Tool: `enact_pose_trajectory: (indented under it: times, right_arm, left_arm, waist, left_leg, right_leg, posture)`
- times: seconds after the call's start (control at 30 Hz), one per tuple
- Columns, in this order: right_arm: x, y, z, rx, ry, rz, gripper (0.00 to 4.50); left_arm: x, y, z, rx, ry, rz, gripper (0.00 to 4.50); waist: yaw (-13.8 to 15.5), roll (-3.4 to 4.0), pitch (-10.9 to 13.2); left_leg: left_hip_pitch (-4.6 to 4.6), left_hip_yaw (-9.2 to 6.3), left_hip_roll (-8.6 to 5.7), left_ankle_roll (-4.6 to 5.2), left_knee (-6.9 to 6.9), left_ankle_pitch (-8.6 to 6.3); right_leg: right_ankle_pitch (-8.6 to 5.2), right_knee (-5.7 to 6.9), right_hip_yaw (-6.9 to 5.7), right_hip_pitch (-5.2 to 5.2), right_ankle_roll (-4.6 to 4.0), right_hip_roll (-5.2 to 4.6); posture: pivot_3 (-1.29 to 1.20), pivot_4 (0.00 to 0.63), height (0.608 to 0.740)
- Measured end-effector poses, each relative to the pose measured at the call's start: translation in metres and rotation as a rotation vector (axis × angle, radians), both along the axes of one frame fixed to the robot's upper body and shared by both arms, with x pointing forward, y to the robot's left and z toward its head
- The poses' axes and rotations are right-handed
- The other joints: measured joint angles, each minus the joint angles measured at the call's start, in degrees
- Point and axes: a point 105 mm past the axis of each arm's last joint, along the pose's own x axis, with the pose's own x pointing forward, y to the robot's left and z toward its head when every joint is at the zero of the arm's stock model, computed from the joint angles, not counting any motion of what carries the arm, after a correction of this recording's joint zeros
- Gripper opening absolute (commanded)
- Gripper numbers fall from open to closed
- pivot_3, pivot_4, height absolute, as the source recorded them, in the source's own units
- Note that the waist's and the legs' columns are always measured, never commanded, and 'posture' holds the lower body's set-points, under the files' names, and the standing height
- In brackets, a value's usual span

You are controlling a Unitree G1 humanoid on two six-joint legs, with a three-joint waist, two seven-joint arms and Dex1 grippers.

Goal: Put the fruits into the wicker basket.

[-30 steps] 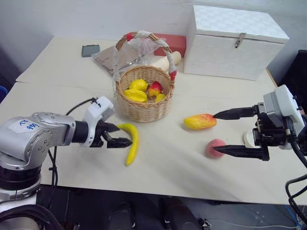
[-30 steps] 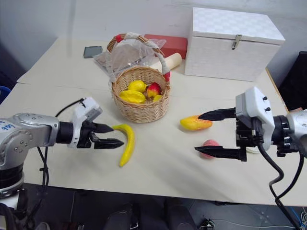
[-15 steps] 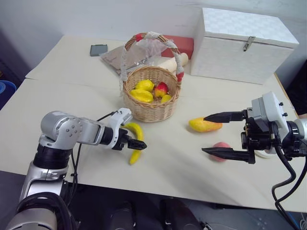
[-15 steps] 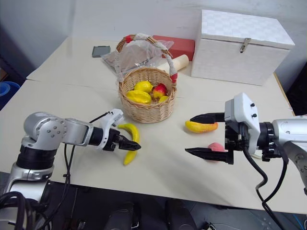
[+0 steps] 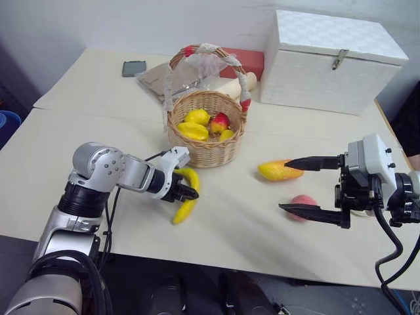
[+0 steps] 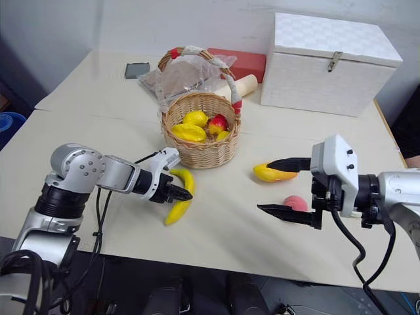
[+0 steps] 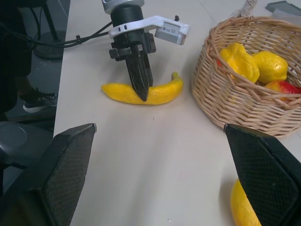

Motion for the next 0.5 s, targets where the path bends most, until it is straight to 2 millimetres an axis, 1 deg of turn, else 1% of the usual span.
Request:
enact_pose_trajectory:
  times: [0.13, 0.27, 0.33, 0.43, 0.5]
  right_arm:
    - [0.000, -0.001, 0.002, -0.006, -0.006, -0.001, 4.50]
    - [0.002, 0.000, 0.008, -0.009, -0.025, 0.007, 4.50]
    - [0.003, 0.001, 0.013, 0.000, -0.037, 0.017, 4.50]
    - [0.006, 0.003, 0.017, 0.004, -0.047, 0.028, 4.50]
    - [0.007, 0.004, 0.019, 0.004, -0.053, 0.032, 4.50]
  left_arm:
    - [-0.004, 0.005, 0.000, 0.008, -0.018, -0.007, 0.47]
    - [-0.017, 0.026, 0.004, 0.060, -0.028, -0.067, 0.47]
    - [-0.025, 0.027, 0.013, 0.049, -0.052, -0.138, 0.47]
    - [-0.032, 0.012, 0.035, -0.036, -0.089, -0.264, 0.47]
    - [-0.032, 0.008, 0.052, -0.083, -0.122, -0.316, 0.47]
  waist:
    - [-0.4, 0.00, 0.0]
    - [-0.9, -0.02, 0.0]
    - [-0.8, -0.02, 0.0]
    - [-0.1, -0.03, 0.0]
    - [0.1, -0.04, 0.0]
  left_leg:
    - [0.04, 0.00, 0.02, -0.05, -0.06, 0.02]
    - [0.03, 0.00, 0.05, -0.15, -0.17, 0.04]
    - [0.02, 0.00, 0.04, -0.17, -0.20, 0.04]
    - [-0.06, -0.01, 0.03, -0.13, -0.18, 0.01]
    - [-0.12, -0.02, 0.02, -0.09, -0.18, -0.02]
  right_leg:
    - [-0.03, 0.03, 0.00, -0.02, -0.05, 0.05]
    - [-0.07, 0.04, 0.00, -0.10, -0.14, 0.07]
    - [-0.09, -0.01, -0.02, -0.10, -0.17, 0.04]
    - [-0.10, -0.10, -0.06, -0.11, -0.19, 0.00]
    - [-0.11, -0.18, -0.07, -0.13, -0.20, -0.02]
  posture:
    - [0.00, 0.150, 0.740]
    - [0.00, 0.150, 0.740]
    - [0.00, 0.150, 0.740]
    - [0.00, 0.150, 0.740]
    - [0.00, 0.150, 0.740]
